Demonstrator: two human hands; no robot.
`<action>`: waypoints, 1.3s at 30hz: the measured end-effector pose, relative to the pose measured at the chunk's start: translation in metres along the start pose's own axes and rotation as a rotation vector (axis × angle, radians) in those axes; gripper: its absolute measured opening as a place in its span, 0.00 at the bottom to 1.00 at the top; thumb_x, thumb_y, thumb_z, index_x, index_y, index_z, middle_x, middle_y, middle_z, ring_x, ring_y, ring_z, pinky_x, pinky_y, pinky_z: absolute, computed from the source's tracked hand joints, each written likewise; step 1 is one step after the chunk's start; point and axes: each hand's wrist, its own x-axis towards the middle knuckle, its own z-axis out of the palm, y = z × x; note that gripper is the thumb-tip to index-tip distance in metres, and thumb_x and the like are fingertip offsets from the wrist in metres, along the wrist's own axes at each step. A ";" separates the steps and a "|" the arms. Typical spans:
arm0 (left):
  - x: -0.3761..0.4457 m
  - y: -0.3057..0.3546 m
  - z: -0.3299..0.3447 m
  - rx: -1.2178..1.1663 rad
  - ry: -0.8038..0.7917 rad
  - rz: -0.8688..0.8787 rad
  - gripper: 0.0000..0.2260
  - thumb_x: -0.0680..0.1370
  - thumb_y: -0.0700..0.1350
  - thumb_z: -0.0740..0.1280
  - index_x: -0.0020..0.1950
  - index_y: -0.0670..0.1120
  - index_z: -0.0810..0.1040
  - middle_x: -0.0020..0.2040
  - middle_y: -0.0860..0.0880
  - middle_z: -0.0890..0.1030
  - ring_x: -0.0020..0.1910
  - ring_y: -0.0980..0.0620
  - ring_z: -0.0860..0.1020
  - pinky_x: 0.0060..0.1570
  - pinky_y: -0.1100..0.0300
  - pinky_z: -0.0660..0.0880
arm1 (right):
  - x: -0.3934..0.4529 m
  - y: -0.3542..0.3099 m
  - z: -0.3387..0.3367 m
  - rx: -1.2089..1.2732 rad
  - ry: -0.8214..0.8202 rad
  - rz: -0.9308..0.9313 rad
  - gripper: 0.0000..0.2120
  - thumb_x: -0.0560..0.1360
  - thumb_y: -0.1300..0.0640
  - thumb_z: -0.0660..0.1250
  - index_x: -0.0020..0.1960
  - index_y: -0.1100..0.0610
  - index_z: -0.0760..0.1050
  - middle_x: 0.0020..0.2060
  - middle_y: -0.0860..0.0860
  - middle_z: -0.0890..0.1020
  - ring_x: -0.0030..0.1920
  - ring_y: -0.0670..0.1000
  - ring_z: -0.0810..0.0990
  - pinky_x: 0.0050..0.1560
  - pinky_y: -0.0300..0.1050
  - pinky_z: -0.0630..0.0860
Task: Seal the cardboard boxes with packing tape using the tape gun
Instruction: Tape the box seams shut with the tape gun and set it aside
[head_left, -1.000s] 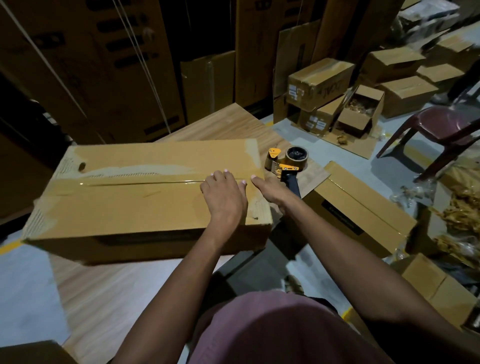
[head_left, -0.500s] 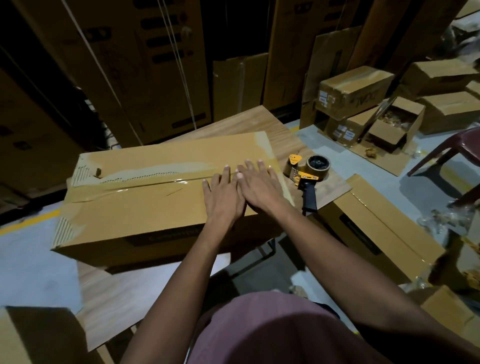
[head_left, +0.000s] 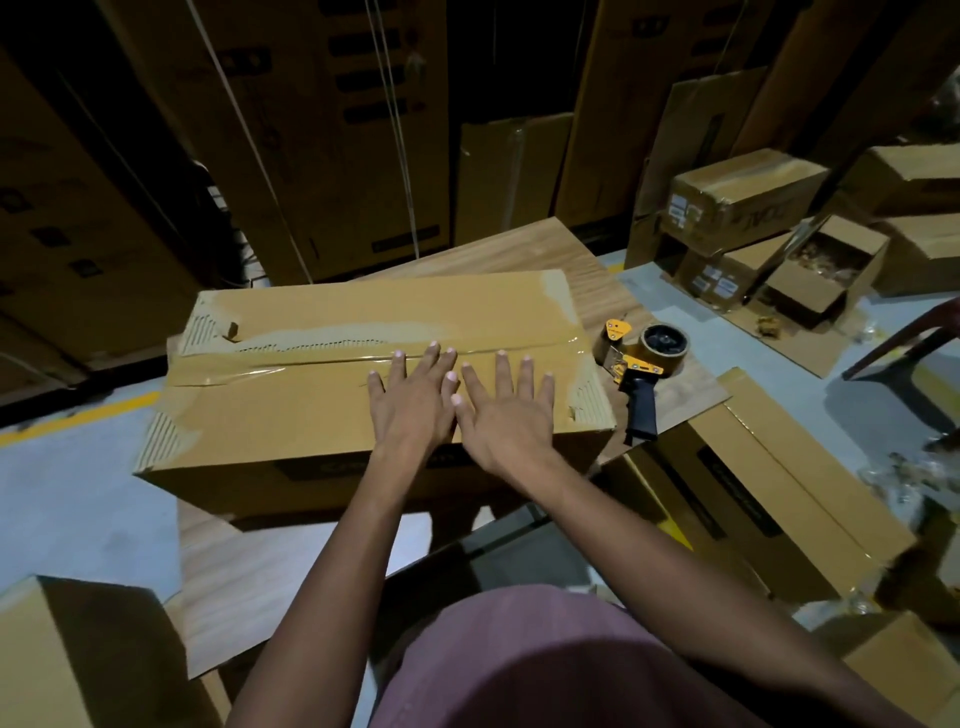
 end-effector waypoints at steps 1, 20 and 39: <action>0.001 0.000 -0.002 0.022 -0.011 0.000 0.23 0.87 0.56 0.45 0.83 0.60 0.51 0.83 0.59 0.50 0.82 0.44 0.48 0.76 0.37 0.50 | -0.002 0.000 0.003 0.001 0.038 -0.026 0.30 0.84 0.35 0.37 0.84 0.42 0.45 0.84 0.55 0.45 0.83 0.64 0.42 0.79 0.69 0.40; 0.005 0.042 0.012 -0.136 0.192 0.013 0.17 0.83 0.49 0.56 0.72 0.50 0.69 0.72 0.48 0.73 0.71 0.43 0.67 0.66 0.48 0.64 | 0.041 0.044 -0.020 0.030 0.022 -0.270 0.30 0.86 0.40 0.38 0.85 0.49 0.49 0.84 0.46 0.46 0.84 0.54 0.43 0.80 0.61 0.44; -0.041 -0.023 -0.004 -0.098 0.085 -0.313 0.23 0.87 0.49 0.50 0.83 0.51 0.55 0.83 0.53 0.55 0.81 0.47 0.54 0.77 0.45 0.54 | 0.027 -0.052 -0.014 0.079 -0.132 -0.390 0.28 0.87 0.42 0.39 0.84 0.46 0.55 0.84 0.48 0.49 0.84 0.58 0.43 0.80 0.63 0.43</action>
